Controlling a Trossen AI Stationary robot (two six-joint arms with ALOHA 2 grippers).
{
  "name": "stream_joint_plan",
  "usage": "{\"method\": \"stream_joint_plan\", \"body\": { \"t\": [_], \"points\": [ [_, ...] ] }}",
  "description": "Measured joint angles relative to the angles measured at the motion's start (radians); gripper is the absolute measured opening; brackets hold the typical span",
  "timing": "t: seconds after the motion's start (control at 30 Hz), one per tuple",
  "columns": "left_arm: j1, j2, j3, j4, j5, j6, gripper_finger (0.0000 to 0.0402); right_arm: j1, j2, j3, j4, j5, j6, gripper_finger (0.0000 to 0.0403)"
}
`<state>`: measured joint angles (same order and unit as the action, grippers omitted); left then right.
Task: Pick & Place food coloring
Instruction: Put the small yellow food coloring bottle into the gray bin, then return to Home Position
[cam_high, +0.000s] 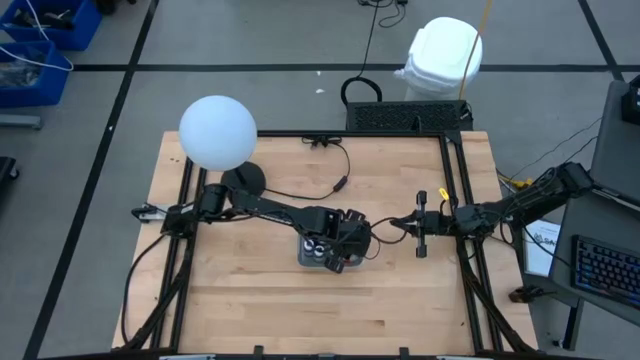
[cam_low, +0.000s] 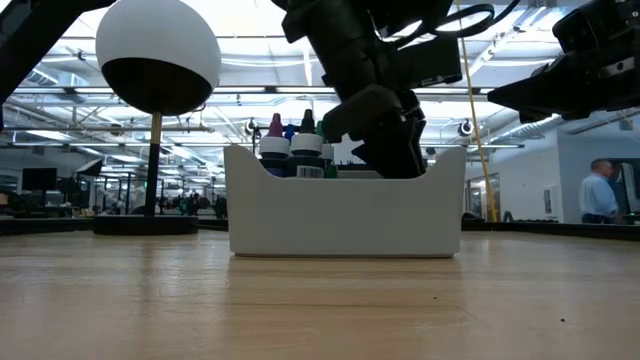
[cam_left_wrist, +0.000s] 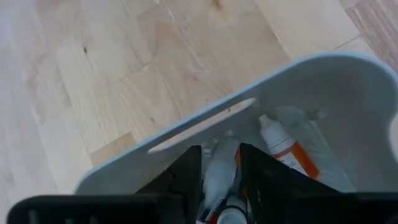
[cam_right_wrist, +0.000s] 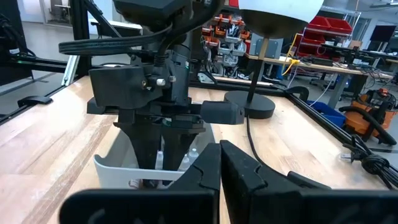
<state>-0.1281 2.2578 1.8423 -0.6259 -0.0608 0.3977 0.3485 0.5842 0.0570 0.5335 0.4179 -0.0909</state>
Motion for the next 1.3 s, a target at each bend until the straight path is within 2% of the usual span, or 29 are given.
{"method": "stream_joint_plan", "body": {
  "t": [0.2, 0.33, 0.53, 0.67, 0.8, 0.93, 1.0, 1.17, 1.3],
  "points": [
    [0.001, 0.0, 0.0, 0.009, -0.029, 0.006, 0.0133, 0.0, 0.0, 0.0, 0.0, 0.0, -0.001, 0.0],
    [-0.005, -0.016, 0.014, -0.012, -0.122, 0.025, 0.0138, 0.0, 0.0, 0.0, 0.0, 0.0, -0.002, 0.0],
    [-0.056, -0.142, 0.081, -0.242, -0.326, -0.011, 0.0129, 0.0, -0.002, 0.0, -0.009, 0.0, -0.003, 0.0],
    [-0.084, -0.287, 0.08, -0.432, -0.377, -0.126, 0.0089, 0.001, -0.008, 0.0, -0.008, -0.003, -0.003, 0.0],
    [-0.112, -0.472, 0.032, -0.53, -0.388, -0.289, 0.0019, 0.001, -0.016, 0.0, -0.011, -0.002, 0.0, 0.0],
    [-0.193, -0.715, -0.163, -0.45, -0.425, -0.363, 0.0009, 0.001, -0.02, 0.0, -0.016, -0.002, 0.0, 0.0],
    [-0.244, -0.858, -0.33, -0.319, -0.452, -0.374, 0.0005, 0.001, -0.021, 0.0, -0.015, -0.002, 0.0, 0.0],
    [-0.349, -1.219, -0.821, 0.144, -0.468, -0.345, 0.0008, 0.0, -0.021, 0.0, 0.012, -0.021, -0.008, 0.0],
    [-0.391, -1.456, -1.098, 0.331, -0.496, -0.326, 0.0004, -0.006, -0.034, 0.0, 0.056, -0.026, -0.016, 0.0]
  ]
}}
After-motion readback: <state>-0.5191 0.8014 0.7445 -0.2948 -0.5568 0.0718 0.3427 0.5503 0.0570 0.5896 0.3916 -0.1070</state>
